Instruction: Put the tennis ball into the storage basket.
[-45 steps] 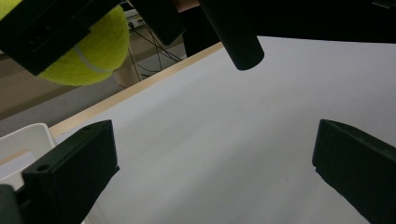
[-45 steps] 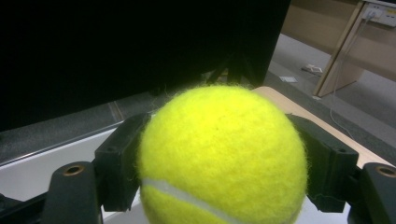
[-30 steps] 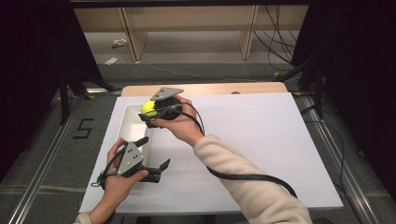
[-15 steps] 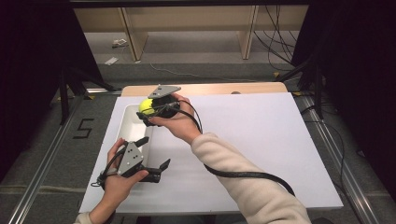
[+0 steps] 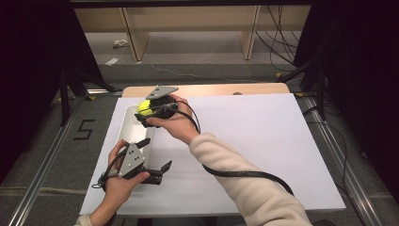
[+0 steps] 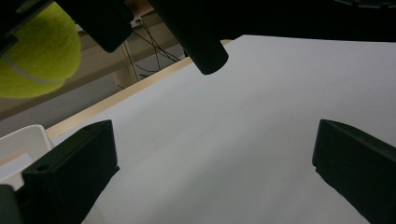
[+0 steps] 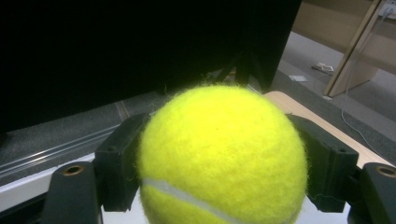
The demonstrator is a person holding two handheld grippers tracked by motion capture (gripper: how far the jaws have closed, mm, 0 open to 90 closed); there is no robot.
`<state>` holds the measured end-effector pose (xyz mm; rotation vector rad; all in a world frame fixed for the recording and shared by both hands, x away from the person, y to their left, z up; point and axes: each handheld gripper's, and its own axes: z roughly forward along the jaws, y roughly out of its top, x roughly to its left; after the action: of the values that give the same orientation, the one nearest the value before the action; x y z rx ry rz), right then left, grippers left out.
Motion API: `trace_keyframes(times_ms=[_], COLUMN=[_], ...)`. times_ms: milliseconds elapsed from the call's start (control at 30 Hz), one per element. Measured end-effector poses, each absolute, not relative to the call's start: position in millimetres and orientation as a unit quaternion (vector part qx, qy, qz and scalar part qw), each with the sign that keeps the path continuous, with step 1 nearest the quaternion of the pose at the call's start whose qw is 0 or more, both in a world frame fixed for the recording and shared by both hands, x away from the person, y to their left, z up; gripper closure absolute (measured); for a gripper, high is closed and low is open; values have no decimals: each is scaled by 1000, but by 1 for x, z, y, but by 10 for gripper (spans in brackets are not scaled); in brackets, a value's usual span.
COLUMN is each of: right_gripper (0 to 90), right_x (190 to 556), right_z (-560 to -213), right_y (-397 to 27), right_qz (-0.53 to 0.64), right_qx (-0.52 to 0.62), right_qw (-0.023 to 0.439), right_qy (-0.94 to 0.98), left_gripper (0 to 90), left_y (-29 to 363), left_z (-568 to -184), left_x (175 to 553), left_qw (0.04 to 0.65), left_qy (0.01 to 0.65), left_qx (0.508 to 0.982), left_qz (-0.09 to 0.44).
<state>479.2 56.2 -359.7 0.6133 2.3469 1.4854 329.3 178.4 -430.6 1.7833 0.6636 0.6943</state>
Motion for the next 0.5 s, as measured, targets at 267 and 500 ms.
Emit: trace_keyframes(times_ms=[267, 500], right_gripper=[268, 268], right_x=[481, 483], right_z=[-359, -358], right_y=[60, 64], right_qz=[516, 515], right_qx=[213, 211], right_qw=[146, 146], right_qy=[817, 818], left_gripper=[0, 0], left_y=[178, 179], left_z=[-430, -431], left_x=[329, 329], left_qw=[530, 531], left_qy=[278, 279], left_qx=[746, 746], left_qz=[291, 290])
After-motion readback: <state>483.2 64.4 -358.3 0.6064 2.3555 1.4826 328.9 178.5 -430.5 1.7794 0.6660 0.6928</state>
